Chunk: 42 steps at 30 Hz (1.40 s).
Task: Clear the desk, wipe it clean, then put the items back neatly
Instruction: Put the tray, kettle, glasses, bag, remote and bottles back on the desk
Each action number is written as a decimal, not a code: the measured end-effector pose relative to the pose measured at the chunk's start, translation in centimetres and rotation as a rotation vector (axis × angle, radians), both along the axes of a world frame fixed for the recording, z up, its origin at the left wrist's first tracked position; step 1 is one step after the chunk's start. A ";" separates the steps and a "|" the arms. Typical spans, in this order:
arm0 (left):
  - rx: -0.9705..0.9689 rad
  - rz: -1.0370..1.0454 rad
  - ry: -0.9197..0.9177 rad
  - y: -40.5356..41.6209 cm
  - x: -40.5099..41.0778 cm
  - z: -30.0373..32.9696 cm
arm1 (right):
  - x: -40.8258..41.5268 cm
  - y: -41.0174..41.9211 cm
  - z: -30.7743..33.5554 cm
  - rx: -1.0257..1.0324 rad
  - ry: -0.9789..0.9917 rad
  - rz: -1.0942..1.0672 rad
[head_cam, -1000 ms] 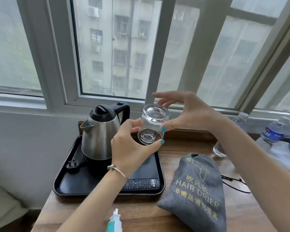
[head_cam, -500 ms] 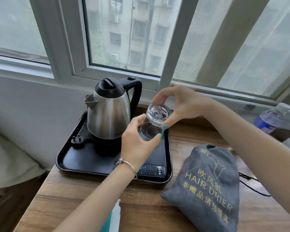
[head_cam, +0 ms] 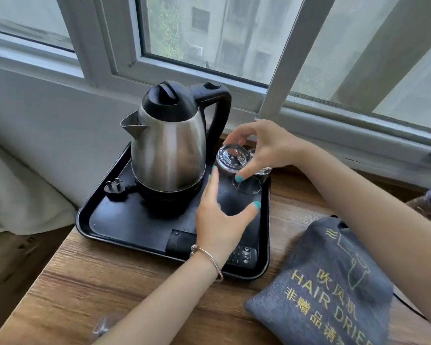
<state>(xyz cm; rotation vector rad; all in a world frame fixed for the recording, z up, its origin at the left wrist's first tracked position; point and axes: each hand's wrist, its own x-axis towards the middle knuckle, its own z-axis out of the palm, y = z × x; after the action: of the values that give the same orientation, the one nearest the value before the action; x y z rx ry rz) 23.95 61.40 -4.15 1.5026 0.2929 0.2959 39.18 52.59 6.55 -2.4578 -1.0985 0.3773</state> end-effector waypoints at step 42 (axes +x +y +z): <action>-0.212 0.034 -0.053 -0.4 4.9 -1.4 | 6.7 0.9 -5.0 0.163 0.111 0.169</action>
<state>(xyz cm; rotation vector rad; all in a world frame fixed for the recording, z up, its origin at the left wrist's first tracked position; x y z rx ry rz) 28.88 60.99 -5.58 1.2802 0.2980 0.3211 45.89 53.46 1.52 -2.1833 -1.2420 0.4510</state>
